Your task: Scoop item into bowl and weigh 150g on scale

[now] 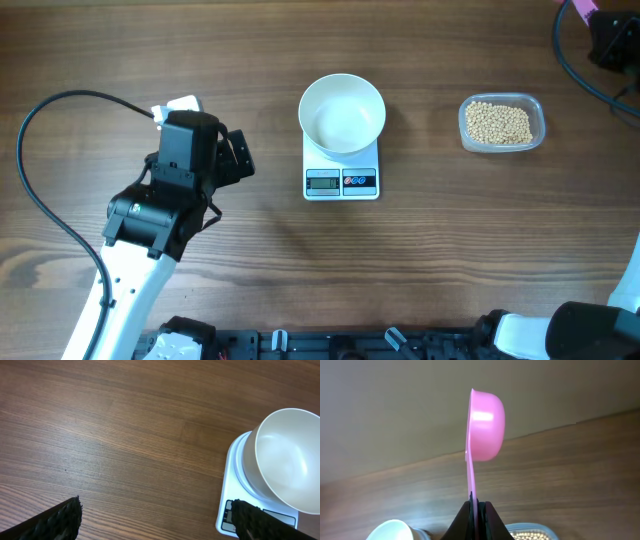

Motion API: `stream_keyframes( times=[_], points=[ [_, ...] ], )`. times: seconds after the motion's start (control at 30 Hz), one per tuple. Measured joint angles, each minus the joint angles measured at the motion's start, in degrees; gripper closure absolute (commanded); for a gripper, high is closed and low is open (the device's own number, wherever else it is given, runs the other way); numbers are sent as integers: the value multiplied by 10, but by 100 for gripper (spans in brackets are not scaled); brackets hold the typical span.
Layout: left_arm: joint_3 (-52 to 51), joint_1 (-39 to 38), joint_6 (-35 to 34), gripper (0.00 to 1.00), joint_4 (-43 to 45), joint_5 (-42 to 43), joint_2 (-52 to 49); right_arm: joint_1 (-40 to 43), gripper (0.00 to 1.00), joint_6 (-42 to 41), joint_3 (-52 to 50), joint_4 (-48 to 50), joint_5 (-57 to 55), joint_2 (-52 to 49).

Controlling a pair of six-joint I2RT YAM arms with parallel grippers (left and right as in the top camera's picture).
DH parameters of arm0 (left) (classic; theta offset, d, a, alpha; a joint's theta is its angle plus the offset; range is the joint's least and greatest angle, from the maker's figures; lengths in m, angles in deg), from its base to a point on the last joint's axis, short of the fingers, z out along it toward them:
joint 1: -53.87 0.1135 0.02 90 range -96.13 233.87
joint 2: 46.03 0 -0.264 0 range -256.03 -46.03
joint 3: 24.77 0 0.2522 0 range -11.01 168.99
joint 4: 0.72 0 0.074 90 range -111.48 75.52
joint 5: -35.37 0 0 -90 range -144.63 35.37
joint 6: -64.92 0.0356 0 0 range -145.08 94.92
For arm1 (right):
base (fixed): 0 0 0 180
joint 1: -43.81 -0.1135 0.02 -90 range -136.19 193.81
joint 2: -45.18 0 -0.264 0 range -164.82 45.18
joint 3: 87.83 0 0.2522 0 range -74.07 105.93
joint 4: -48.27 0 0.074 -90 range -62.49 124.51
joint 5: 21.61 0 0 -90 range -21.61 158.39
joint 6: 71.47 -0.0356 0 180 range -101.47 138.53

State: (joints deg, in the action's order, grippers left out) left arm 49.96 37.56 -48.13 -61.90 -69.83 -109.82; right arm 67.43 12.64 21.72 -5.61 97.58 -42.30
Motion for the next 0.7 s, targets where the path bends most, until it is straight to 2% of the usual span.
stream_keyframes(
  times=[0.3,0.7],
  points=[
    [0,0,0,0,0,0,0,0,96,-131,0,33,4,0],
    [0,0,0,0,0,0,0,0,96,-160,0,84,8,0]
  ],
)
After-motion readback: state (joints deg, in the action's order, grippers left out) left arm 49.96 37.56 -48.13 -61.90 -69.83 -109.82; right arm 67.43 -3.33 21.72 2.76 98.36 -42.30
